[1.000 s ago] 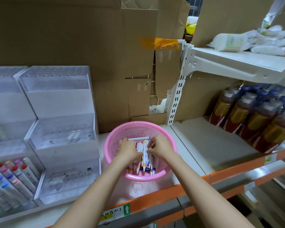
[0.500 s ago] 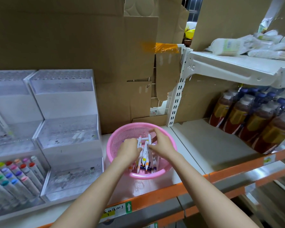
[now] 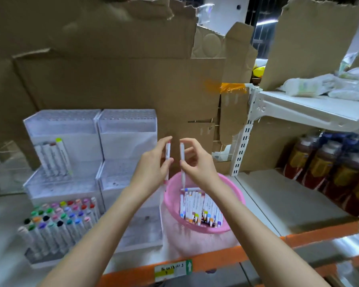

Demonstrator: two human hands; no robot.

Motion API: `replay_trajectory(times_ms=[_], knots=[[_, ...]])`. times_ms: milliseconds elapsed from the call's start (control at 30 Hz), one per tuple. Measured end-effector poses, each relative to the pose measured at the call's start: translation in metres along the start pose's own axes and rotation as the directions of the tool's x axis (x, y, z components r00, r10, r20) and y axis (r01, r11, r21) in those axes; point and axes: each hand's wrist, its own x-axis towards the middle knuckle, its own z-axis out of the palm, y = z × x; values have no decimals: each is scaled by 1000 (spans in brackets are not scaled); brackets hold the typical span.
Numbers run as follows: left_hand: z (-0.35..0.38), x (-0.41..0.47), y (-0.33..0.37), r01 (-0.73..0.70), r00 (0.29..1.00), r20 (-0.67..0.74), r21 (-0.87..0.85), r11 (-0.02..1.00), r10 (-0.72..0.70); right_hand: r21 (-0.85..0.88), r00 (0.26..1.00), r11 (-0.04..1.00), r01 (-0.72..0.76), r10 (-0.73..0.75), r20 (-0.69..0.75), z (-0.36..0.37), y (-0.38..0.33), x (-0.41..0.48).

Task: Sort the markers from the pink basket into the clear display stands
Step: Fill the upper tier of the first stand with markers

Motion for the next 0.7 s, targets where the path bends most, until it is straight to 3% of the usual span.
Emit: replay_trajectory(times_ms=[333,700], knots=[[-129,-16,-53,-11,979,-201,65,998,24,70,982,982,173,-177,61,101,-88,30],[-199,-17,-112,-63,949,-309,6,998,62,57,982,981,184,-186,23,188,-122,50]])
